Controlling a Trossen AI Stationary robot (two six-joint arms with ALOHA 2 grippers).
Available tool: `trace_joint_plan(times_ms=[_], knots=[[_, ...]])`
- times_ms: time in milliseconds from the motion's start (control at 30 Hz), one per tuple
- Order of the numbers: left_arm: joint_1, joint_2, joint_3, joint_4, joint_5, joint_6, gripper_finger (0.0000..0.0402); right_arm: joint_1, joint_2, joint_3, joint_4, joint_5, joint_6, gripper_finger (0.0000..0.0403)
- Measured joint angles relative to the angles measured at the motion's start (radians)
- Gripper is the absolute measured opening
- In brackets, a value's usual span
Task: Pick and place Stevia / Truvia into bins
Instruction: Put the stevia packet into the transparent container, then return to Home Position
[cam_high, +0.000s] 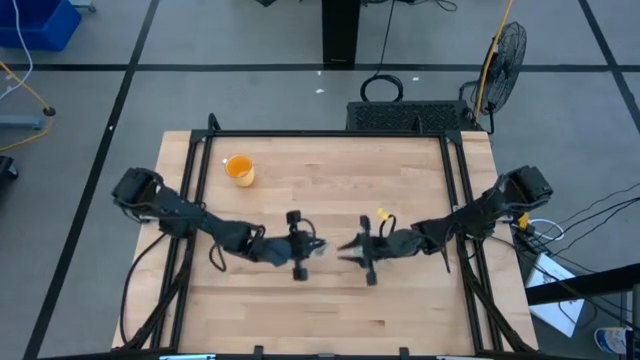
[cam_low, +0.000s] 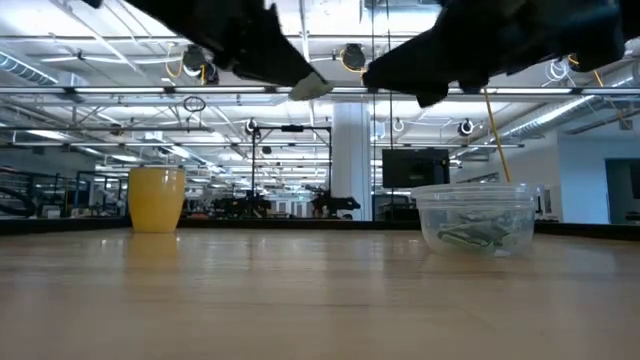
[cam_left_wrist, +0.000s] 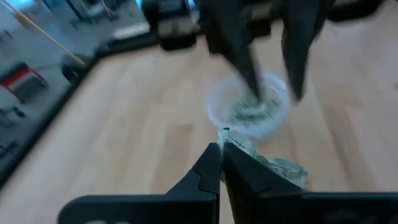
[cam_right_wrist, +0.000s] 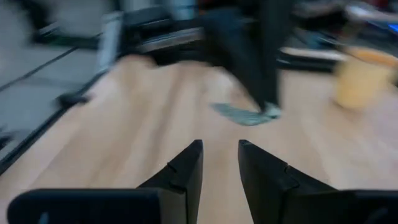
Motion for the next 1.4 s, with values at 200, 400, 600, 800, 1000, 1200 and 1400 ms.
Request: trace_joint_plan(times_ms=[200, 400, 600, 800, 1000, 1200, 1400], knots=[[0.055, 0.000, 0.001, 0.198, 0.027, 0.167, 0.0016, -0.071, 0.000, -0.007, -0.023, 0.103, 0.227, 0.0097], [0.087, 0.002, 0.001, 0.203, 0.040, 0.186, 0.0019, -0.096, 0.000, -0.006, 0.016, 0.103, 0.301, 0.0096], [0.108, 0.002, 0.001, 0.191, 0.036, 0.164, 0.0030, -0.098, -0.066, -0.006, -0.078, 0.101, 0.277, 0.0096], [0.113, 0.088, 0.001, 0.302, 0.112, 0.143, 0.0008, -0.100, -0.306, -0.006, -0.518, 0.118, 0.342, 0.0095], [0.140, 0.238, 0.032, 0.539, 0.195, 0.155, 0.0043, -0.065, -0.517, -0.005, -0.846, 0.130, 0.463, 0.0095], [0.172, 0.402, 0.254, 0.431, 0.320, 0.138, 0.0050, -0.038, -0.603, -0.006, -0.914, 0.130, 0.457, 0.0095], [0.174, 0.482, 0.445, 0.129, 0.284, 0.159, 0.0050, -0.026, -0.614, -0.006, -0.942, 0.129, 0.461, 0.0095]])
